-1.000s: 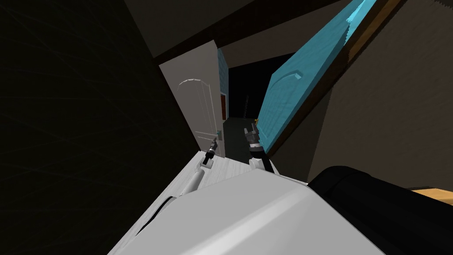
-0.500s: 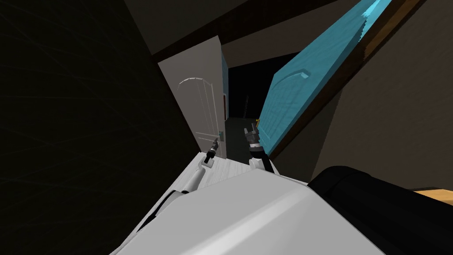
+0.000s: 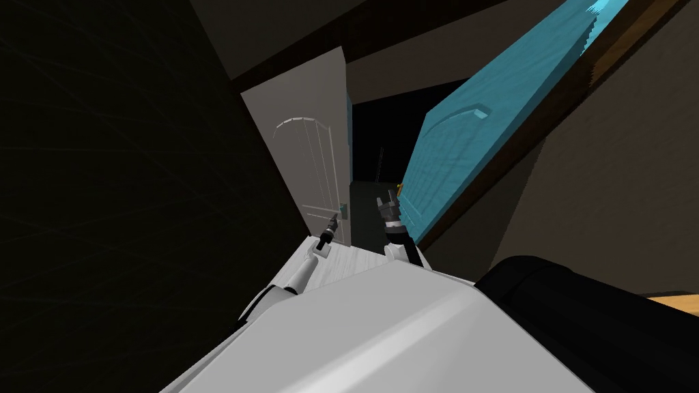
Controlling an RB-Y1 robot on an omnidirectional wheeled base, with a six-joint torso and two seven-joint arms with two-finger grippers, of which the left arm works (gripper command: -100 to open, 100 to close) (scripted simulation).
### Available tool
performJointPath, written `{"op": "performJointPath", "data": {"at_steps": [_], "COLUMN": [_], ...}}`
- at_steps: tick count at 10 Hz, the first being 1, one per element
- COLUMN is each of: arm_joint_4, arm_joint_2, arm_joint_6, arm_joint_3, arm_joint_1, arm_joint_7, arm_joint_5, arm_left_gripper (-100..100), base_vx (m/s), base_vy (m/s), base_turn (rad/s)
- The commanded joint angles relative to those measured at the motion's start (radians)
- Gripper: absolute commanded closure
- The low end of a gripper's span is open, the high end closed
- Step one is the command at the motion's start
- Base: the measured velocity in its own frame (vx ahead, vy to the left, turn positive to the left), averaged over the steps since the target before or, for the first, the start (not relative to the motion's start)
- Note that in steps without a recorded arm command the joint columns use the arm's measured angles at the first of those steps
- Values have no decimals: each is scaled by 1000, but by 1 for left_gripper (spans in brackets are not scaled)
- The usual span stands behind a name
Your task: Push the door open
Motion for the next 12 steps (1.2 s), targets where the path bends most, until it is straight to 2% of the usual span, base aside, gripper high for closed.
{"op": "performJointPath", "data": {"at_steps": [1,5,9,10,11,12], "arm_joint_4": [0,12,21,19,19,19], "arm_joint_2": [0,5,-7,-4,-4,-4], "arm_joint_6": [0,-4,-8,-7,-7,-7], "arm_joint_3": [0,13,25,23,23,23], "arm_joint_1": [0,-1,-1,-1,-1,-1], "arm_joint_7": [0,-9,-18,-16,-16,-16], "arm_joint_5": [0,3,6,5,5,5], "arm_left_gripper": [-100,-100,-100,-100,100,100], "base_vx": [30,168,192,88,-11,-23], "base_vy": [28,-78,-87,-34,4,13], "base_turn": [-5,-28,-29,1,5,-17]}}
